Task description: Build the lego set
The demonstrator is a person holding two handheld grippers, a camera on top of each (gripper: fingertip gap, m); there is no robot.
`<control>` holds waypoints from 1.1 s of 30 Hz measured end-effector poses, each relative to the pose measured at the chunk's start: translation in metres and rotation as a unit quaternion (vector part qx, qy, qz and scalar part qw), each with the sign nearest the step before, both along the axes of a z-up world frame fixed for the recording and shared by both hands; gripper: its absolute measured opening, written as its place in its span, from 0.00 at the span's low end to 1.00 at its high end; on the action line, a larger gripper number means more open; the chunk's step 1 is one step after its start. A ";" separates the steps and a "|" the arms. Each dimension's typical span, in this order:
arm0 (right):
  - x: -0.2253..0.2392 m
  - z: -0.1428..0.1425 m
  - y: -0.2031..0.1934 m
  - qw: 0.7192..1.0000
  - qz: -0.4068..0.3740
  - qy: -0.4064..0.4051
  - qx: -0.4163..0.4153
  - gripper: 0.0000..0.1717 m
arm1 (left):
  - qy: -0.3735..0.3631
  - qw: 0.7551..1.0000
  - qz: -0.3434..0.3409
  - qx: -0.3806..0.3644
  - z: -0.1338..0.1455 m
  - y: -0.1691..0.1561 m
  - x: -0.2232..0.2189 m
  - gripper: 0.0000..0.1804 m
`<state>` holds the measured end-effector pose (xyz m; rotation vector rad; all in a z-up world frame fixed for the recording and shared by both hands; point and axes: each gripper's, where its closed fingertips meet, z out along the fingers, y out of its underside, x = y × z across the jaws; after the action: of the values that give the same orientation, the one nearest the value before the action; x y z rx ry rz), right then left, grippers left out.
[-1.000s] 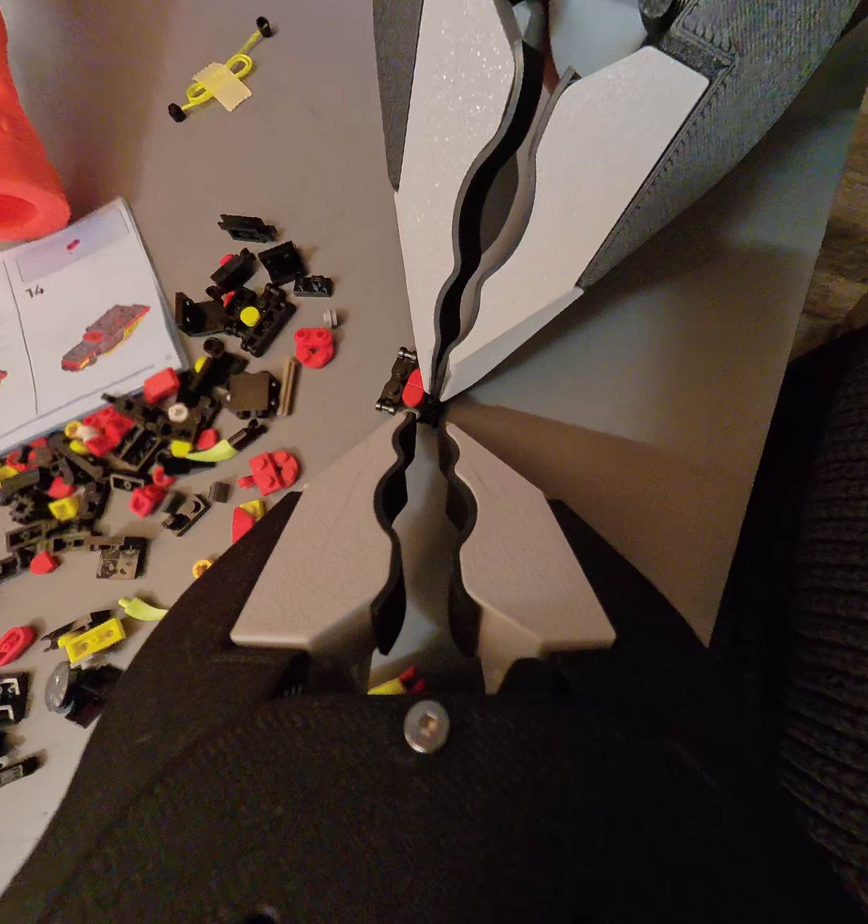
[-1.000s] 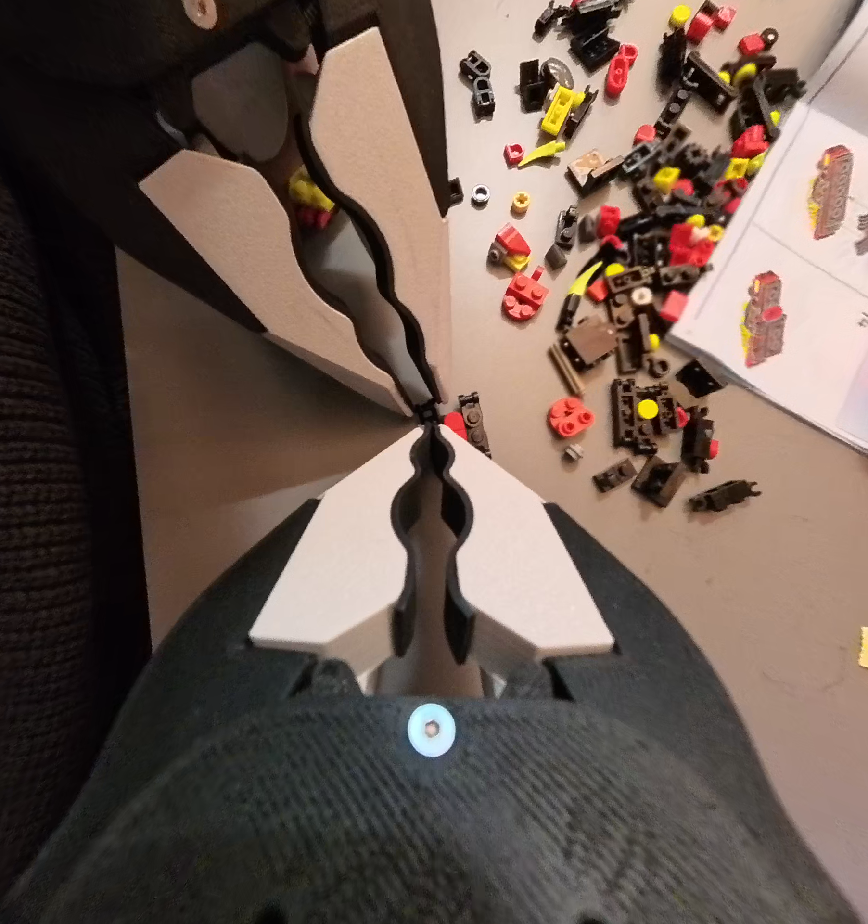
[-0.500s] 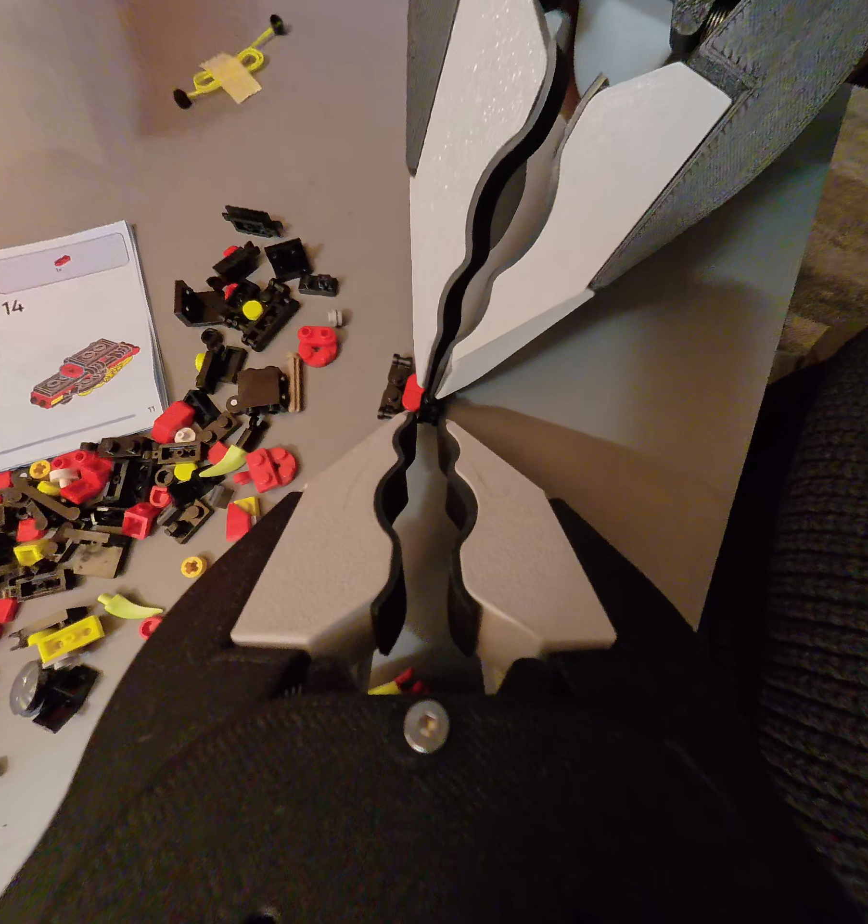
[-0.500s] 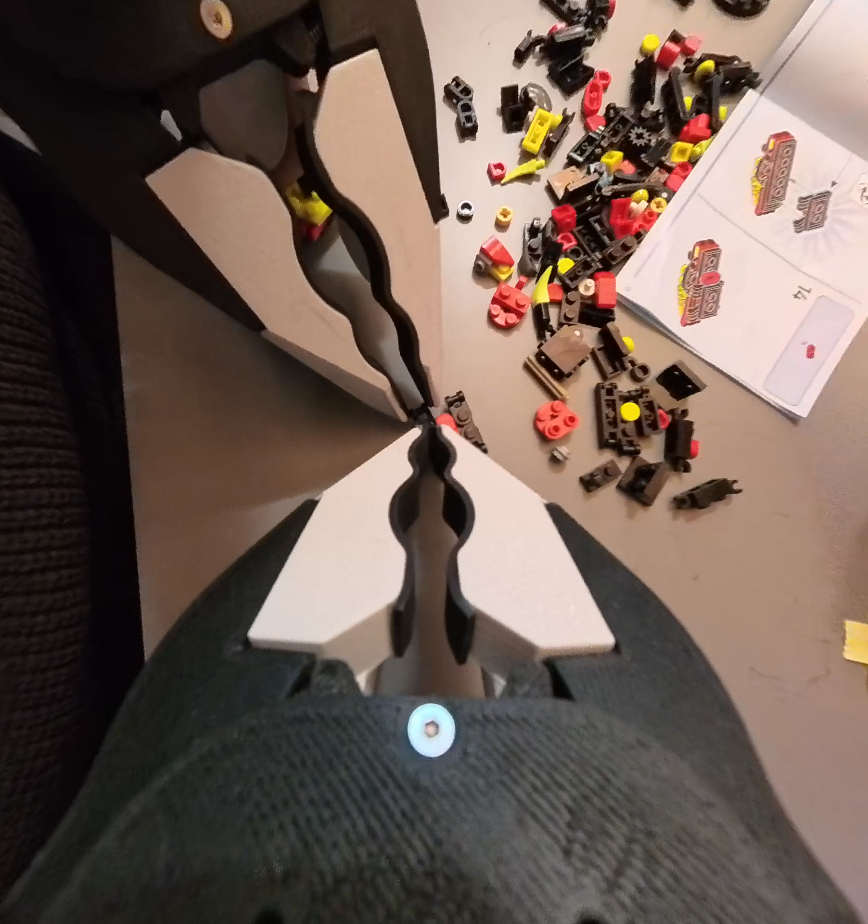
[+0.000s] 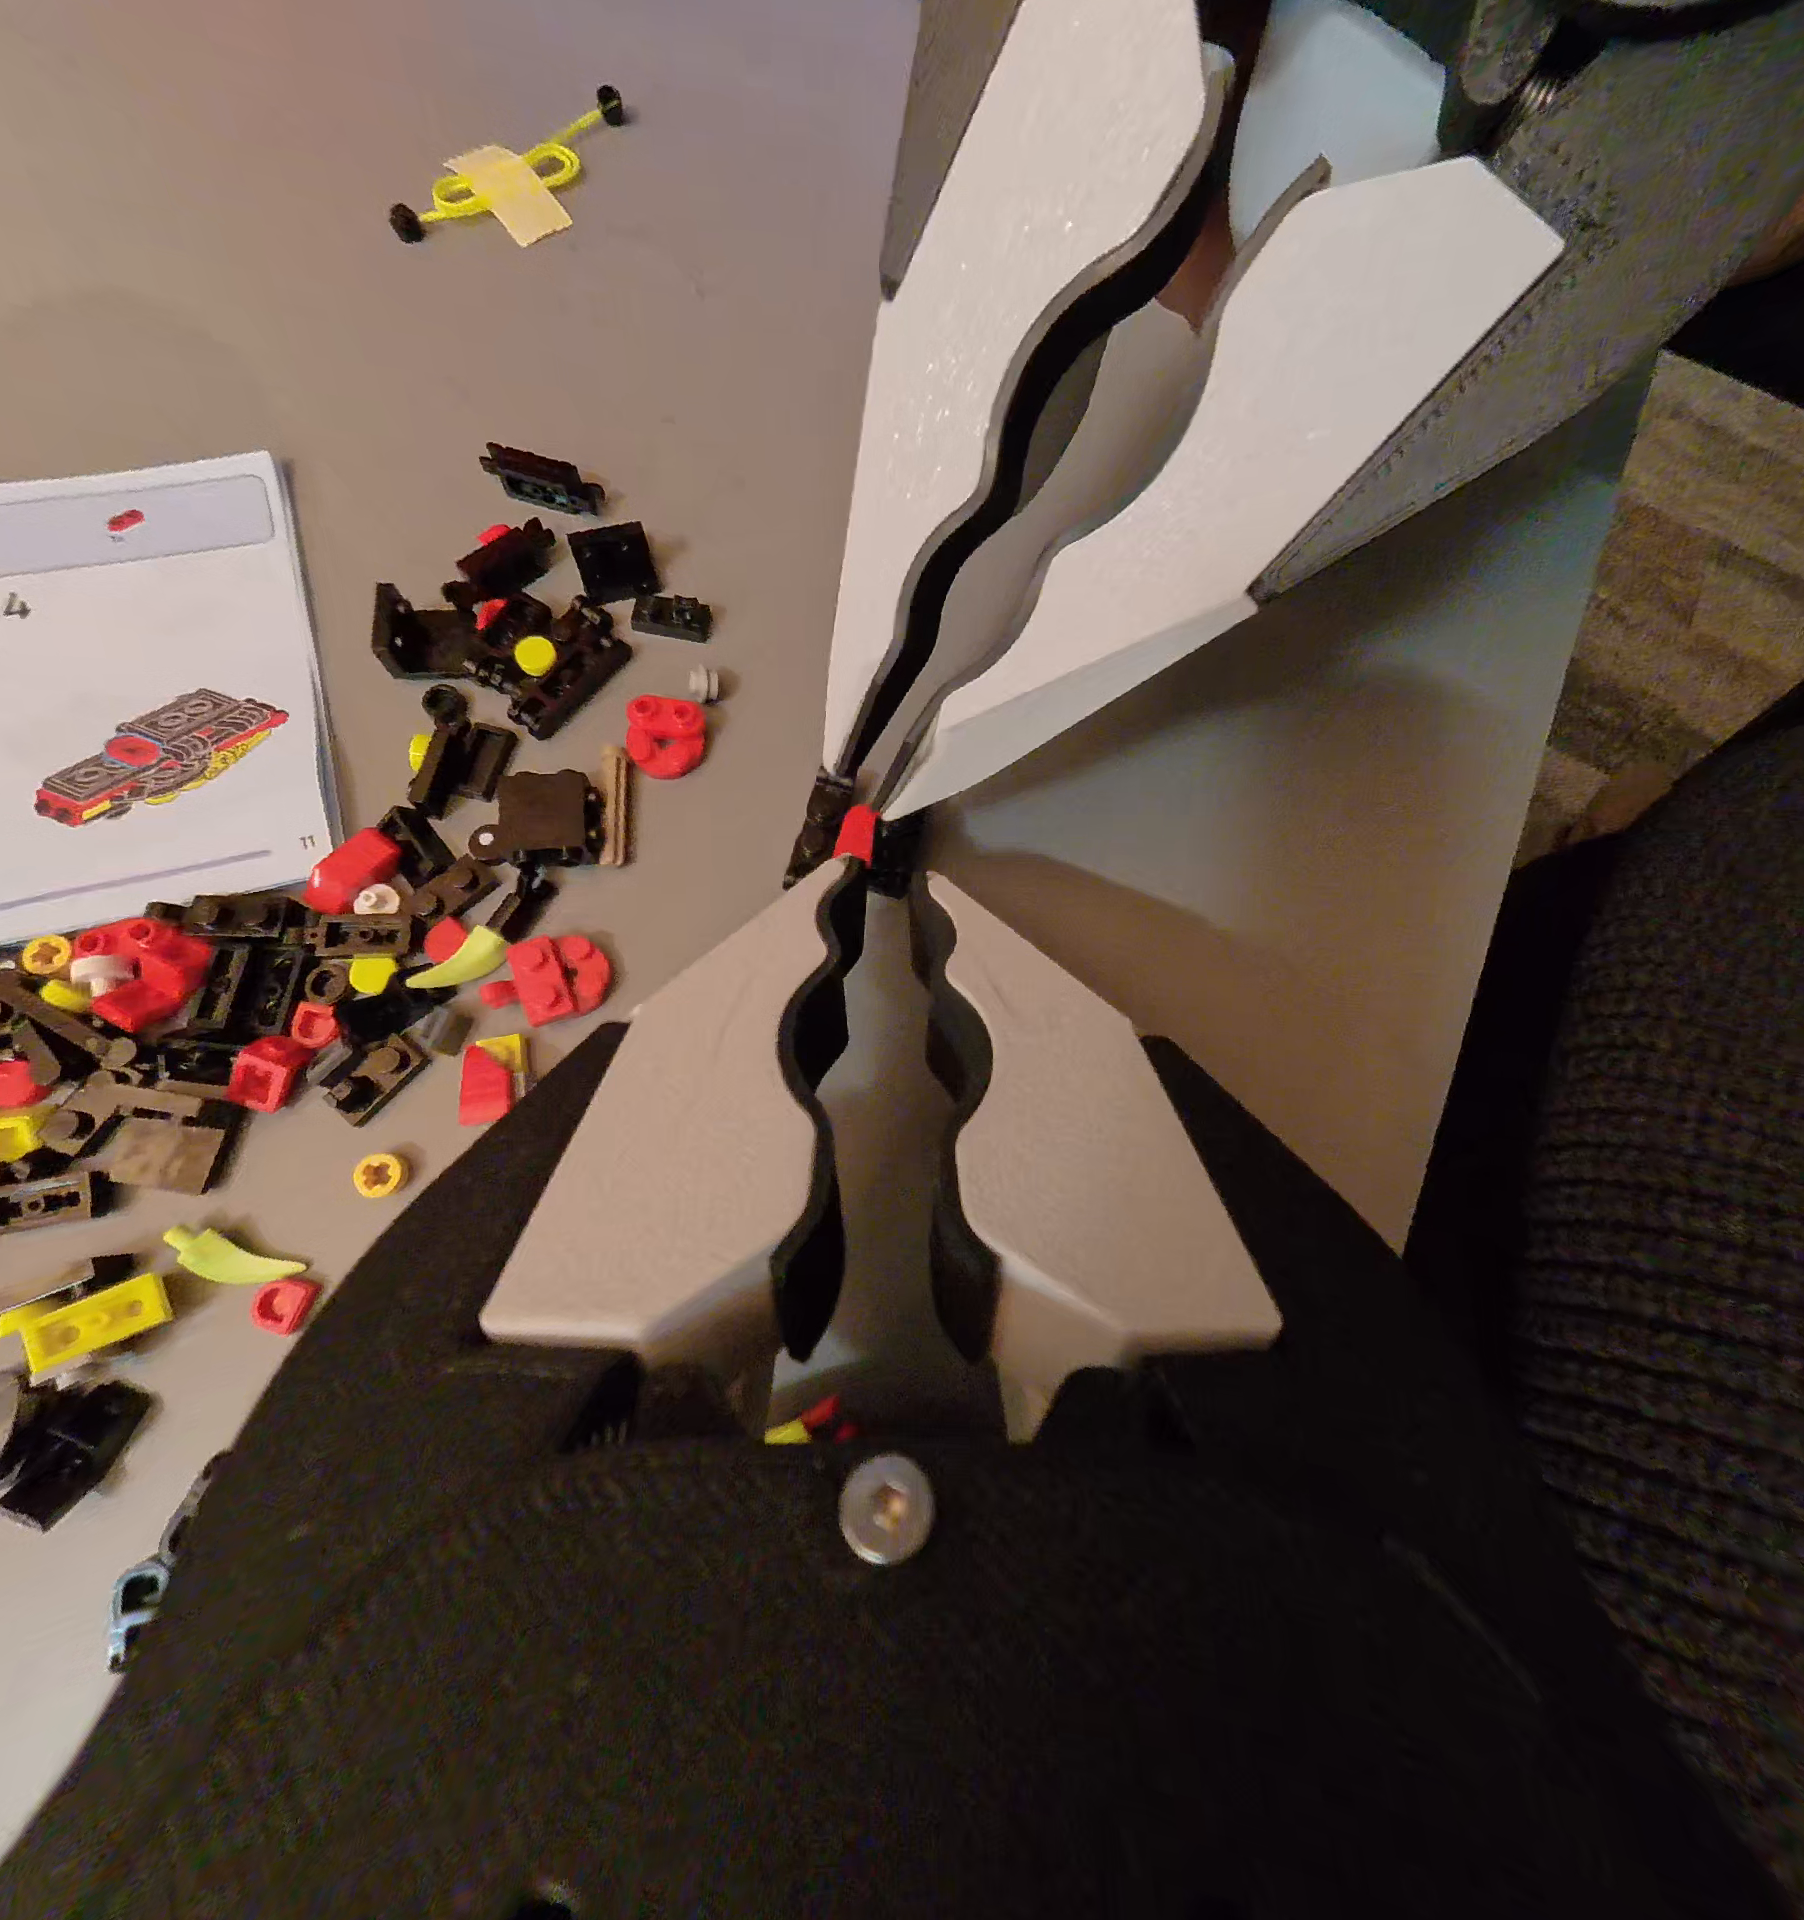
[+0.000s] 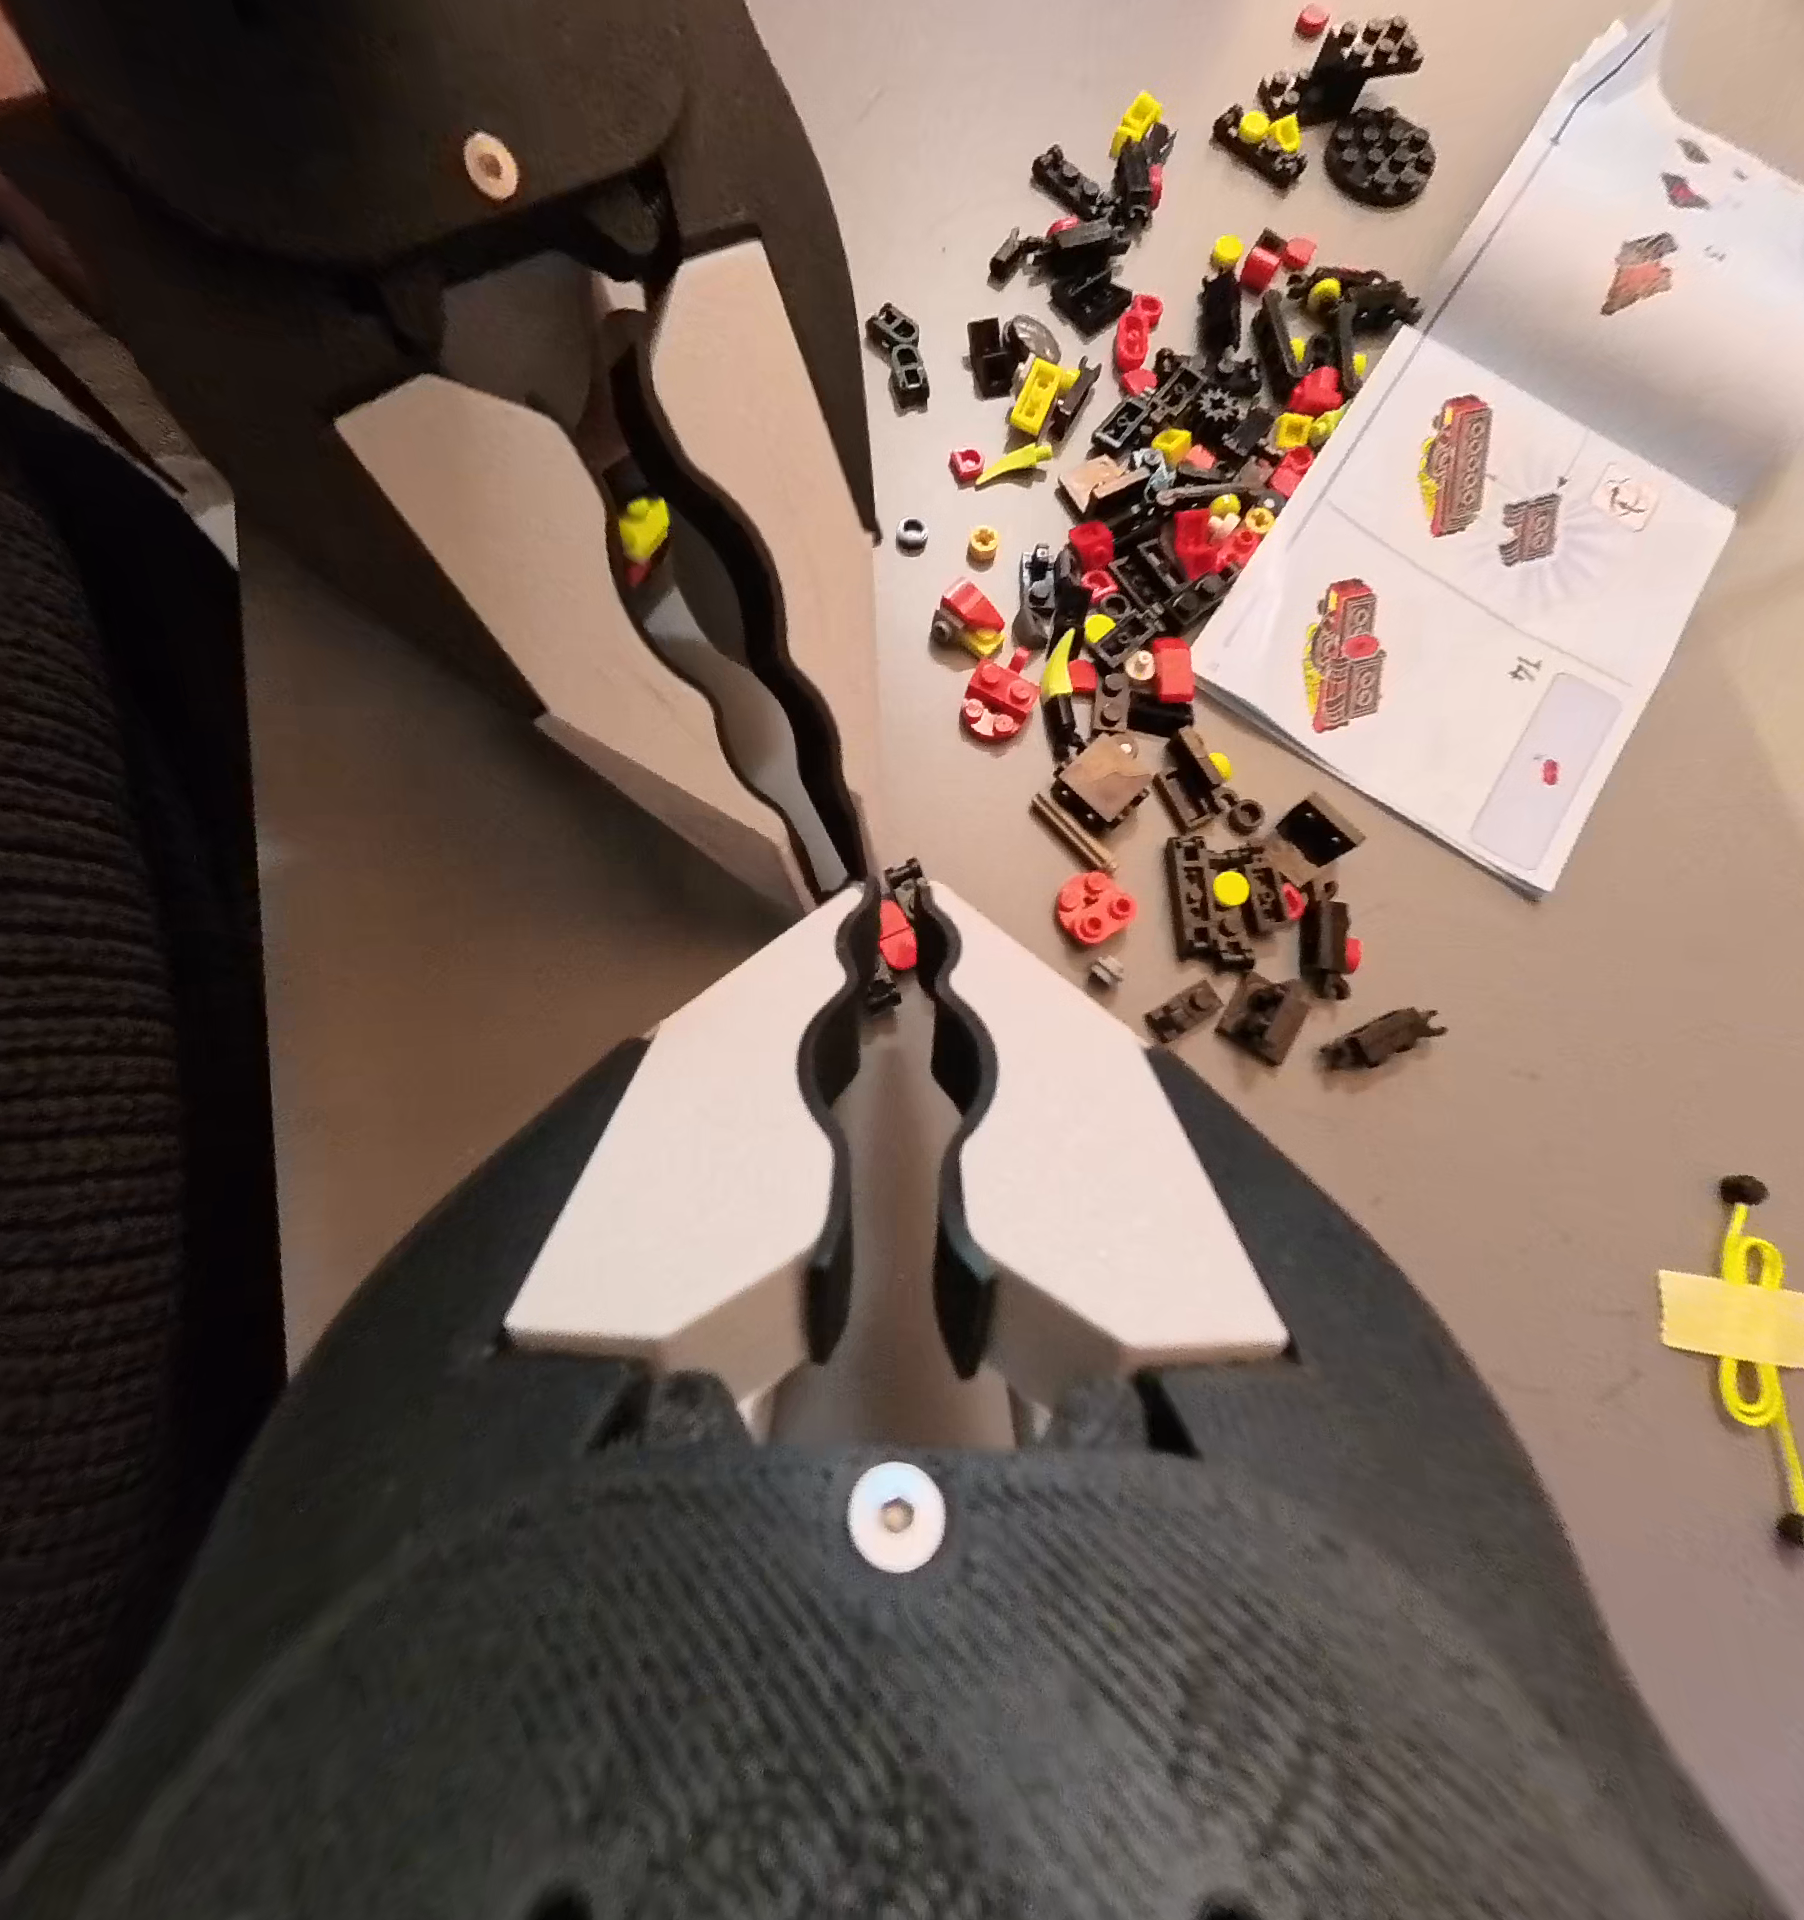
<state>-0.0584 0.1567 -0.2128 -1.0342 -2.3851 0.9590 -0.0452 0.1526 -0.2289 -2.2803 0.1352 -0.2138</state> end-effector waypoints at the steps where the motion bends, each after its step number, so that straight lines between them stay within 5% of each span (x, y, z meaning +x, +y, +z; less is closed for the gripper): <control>1: 0.000 0.000 0.000 1.000 0.000 0.001 0.001 0.03 | -0.004 1.000 0.002 0.001 0.001 0.000 0.000 0.04; 12: -0.012 0.007 0.012 0.999 -0.030 0.027 -0.011 0.06 | -0.042 0.999 0.016 0.012 0.010 0.001 -0.001 0.04; 21: -0.128 0.005 0.061 0.990 -0.130 0.051 -0.028 0.16 | -0.081 0.996 0.020 0.021 0.025 -0.005 0.000 0.04; 26: -0.158 -0.028 0.058 0.990 -0.141 -0.021 -0.003 0.13 | -0.121 0.992 0.025 0.036 0.036 -0.016 -0.001 0.04; 33: -0.162 -0.028 0.085 0.985 -0.161 -0.005 0.061 0.04 | -0.143 0.988 0.040 0.049 0.042 -0.027 -0.003 0.03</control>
<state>-0.2206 0.2420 -0.2403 -1.3262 -2.1629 0.6839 -0.0483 0.1253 -0.1869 -2.1272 -0.0928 -0.4779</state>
